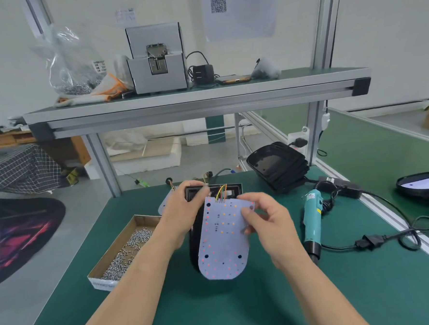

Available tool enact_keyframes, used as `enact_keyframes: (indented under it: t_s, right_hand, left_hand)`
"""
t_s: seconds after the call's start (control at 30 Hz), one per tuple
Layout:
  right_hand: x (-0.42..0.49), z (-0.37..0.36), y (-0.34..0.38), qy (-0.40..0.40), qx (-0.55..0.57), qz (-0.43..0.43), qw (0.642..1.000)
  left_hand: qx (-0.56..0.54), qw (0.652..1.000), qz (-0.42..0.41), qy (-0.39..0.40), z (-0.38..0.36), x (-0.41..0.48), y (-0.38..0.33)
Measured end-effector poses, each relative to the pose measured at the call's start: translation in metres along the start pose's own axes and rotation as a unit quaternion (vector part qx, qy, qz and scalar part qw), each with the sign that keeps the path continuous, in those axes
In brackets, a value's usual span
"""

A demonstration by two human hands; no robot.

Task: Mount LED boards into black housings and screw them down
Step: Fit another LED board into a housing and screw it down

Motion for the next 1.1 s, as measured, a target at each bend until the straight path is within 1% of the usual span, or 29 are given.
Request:
enact_keyframes:
  t_s: [0.07,0.13,0.2,0.27,0.37,0.43,0.47,0.57,0.6,0.63,0.67,0.7,0.73,0.77,0.8,0.83,0.87,0.93,1.03,1.1]
  right_hand:
    - [0.005,-0.003,0.008,-0.008,-0.017,0.026,0.999]
    - [0.009,-0.008,0.015,-0.01,-0.055,0.044,0.997]
    - [0.012,-0.01,0.02,-0.014,-0.113,0.066,0.991]
    - [0.011,-0.012,0.025,-0.012,-0.193,0.091,0.977]
    - [0.007,-0.019,0.022,-0.001,-0.308,0.102,0.946]
    - [0.001,-0.019,0.023,-0.028,-0.37,0.125,0.92]
    - [-0.005,-0.019,0.026,-0.048,-0.376,0.15,0.913]
    - [-0.022,-0.014,0.036,-0.099,-0.335,0.243,0.905]
    - [-0.025,-0.007,0.037,-0.121,-0.281,0.258,0.916]
    - [-0.023,0.006,0.035,-0.146,-0.197,0.244,0.938]
    - [-0.015,0.019,0.027,-0.159,-0.082,0.186,0.966]
    - [-0.004,0.029,0.015,-0.143,0.028,0.104,0.984]
    - [0.004,0.03,0.002,-0.089,0.088,0.023,0.992]
    - [0.005,0.025,-0.006,-0.011,0.085,-0.037,0.996]
    - [0.002,0.017,-0.011,0.061,0.066,-0.072,0.993]
    - [-0.002,0.009,-0.014,0.111,0.053,-0.09,0.988]
    - [-0.008,0.002,-0.013,0.14,0.058,-0.105,0.983]
    - [-0.017,-0.009,-0.008,0.17,0.052,-0.101,0.979]
    - [-0.03,-0.026,-0.002,0.206,-0.013,-0.076,0.975]
    - [-0.04,-0.038,-0.004,0.225,0.006,-0.089,0.97]
  left_hand:
    - [-0.03,0.999,0.036,0.019,-0.005,-0.002,0.005]
    - [-0.046,0.996,0.049,0.053,-0.01,-0.005,0.007]
    - [-0.066,0.995,0.059,0.05,-0.011,-0.006,0.009]
    - [-0.096,0.993,0.06,0.034,-0.01,-0.006,0.008]
    - [-0.096,0.994,0.038,0.025,-0.012,-0.011,0.008]
    - [-0.054,0.998,0.001,0.045,-0.017,-0.017,0.008]
    - [-0.041,0.998,-0.02,0.053,-0.019,-0.02,0.007]
    - [-0.053,0.996,-0.049,0.052,-0.019,-0.025,0.005]
    - [-0.07,0.995,-0.046,0.051,-0.017,-0.027,0.005]
    - [-0.096,0.993,-0.037,0.055,-0.014,-0.028,0.007]
    - [-0.118,0.99,-0.024,0.067,-0.013,-0.029,0.009]
    - [-0.13,0.988,-0.016,0.086,-0.012,-0.031,0.011]
    - [-0.135,0.985,-0.012,0.106,-0.012,-0.033,0.012]
    - [-0.136,0.982,-0.015,0.127,-0.013,-0.035,0.012]
    - [-0.139,0.98,-0.019,0.141,-0.013,-0.037,0.012]
    - [-0.149,0.977,-0.016,0.15,-0.014,-0.038,0.014]
    - [-0.169,0.973,-0.006,0.156,-0.015,-0.039,0.015]
    - [-0.218,0.961,0.023,0.167,-0.016,-0.04,0.018]
    - [-0.297,0.941,0.058,0.153,-0.011,-0.041,0.02]
    - [-0.35,0.922,0.086,0.141,-0.007,-0.042,0.022]
Point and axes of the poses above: each hand's wrist, its own x-axis towards the middle knuckle, its own z-axis out of the back of the hand, y = z × x, the point moved 7 cm from there along x, towards the middle knuckle, and after that the axes turned 3 degrees about y, right-handed, at the moved point
